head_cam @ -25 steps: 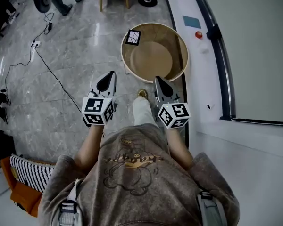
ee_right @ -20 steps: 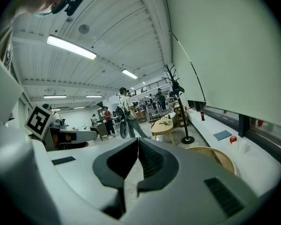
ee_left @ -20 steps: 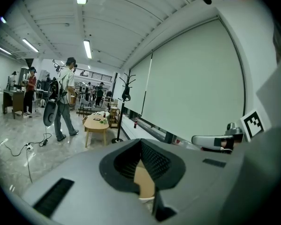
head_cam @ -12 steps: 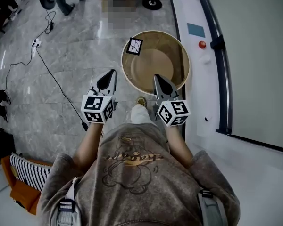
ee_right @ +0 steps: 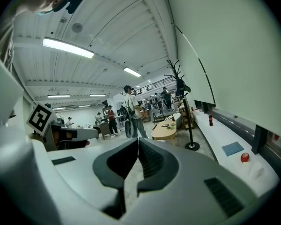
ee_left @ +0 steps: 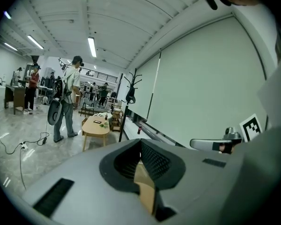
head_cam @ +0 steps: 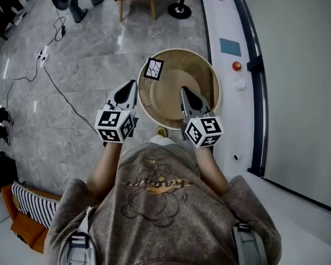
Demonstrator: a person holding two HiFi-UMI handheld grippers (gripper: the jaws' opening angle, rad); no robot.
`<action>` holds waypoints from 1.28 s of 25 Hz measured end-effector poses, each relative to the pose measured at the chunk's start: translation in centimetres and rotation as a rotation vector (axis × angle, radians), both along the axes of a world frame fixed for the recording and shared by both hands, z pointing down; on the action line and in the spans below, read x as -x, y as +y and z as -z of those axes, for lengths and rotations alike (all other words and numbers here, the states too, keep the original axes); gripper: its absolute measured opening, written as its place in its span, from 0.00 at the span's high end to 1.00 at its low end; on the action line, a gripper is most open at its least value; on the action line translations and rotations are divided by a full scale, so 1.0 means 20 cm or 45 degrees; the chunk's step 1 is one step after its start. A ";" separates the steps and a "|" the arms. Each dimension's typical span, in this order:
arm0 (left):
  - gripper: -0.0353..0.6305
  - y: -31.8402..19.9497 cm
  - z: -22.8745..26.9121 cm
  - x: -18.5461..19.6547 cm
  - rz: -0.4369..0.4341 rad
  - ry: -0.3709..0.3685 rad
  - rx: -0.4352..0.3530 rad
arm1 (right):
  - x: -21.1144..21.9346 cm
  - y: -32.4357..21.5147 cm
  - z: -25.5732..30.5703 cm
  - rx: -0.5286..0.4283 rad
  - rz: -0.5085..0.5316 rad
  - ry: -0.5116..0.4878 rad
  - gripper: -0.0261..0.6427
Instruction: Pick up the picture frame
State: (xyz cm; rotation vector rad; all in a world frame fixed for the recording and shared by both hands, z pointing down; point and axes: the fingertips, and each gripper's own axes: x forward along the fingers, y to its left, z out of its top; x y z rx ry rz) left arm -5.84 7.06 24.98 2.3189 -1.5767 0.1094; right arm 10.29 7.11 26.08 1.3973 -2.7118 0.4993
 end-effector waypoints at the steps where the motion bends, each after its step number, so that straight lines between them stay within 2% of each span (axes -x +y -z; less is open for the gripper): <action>1: 0.92 -0.04 0.00 -0.01 0.011 0.002 0.000 | -0.01 -0.04 0.00 0.003 0.011 0.002 0.93; 5: 0.92 -0.18 0.01 -0.01 0.050 0.000 -0.014 | 0.00 -0.19 -0.01 0.005 0.067 0.011 0.93; 12: 0.92 -0.31 0.00 0.05 0.072 -0.026 -0.019 | 0.07 -0.36 -0.02 0.003 0.074 0.011 0.93; 17: 0.92 -0.44 -0.01 0.08 0.027 -0.049 -0.021 | 0.09 -0.49 -0.04 0.010 0.024 -0.005 0.93; 24: 0.92 -0.62 -0.05 0.10 -0.066 -0.034 -0.002 | 0.09 -0.62 -0.05 0.000 -0.073 -0.010 0.93; 32: 0.92 -0.76 -0.07 0.13 -0.104 -0.036 0.009 | 0.15 -0.72 -0.09 0.030 -0.107 -0.017 0.93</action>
